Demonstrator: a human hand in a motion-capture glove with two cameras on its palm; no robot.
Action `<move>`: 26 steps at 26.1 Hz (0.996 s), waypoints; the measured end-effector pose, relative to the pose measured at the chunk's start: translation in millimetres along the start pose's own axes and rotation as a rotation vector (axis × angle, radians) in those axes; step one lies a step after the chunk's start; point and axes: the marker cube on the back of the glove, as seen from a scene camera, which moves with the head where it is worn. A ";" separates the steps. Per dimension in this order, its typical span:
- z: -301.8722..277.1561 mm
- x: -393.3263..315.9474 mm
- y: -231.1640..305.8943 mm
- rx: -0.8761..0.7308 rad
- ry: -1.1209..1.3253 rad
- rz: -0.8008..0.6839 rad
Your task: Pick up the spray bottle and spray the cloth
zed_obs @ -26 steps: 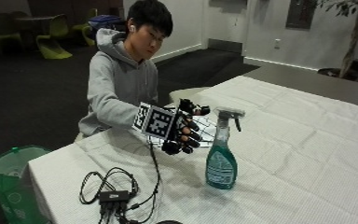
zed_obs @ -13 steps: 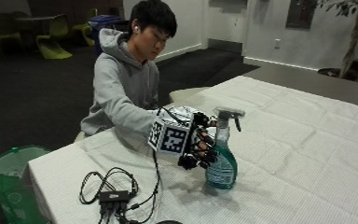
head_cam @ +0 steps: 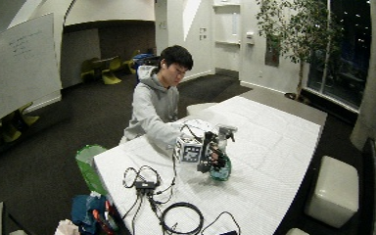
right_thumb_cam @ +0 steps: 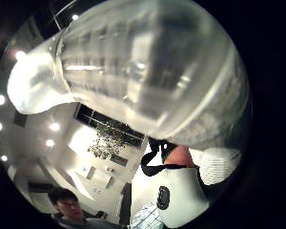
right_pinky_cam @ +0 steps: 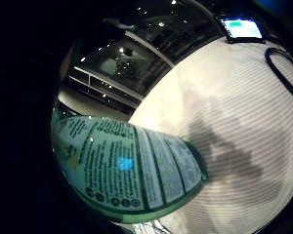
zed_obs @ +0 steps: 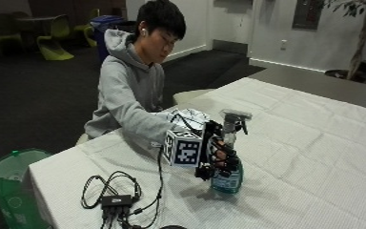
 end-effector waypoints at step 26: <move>27.9 -11.2 -25.5 -0.035 -0.015 0.040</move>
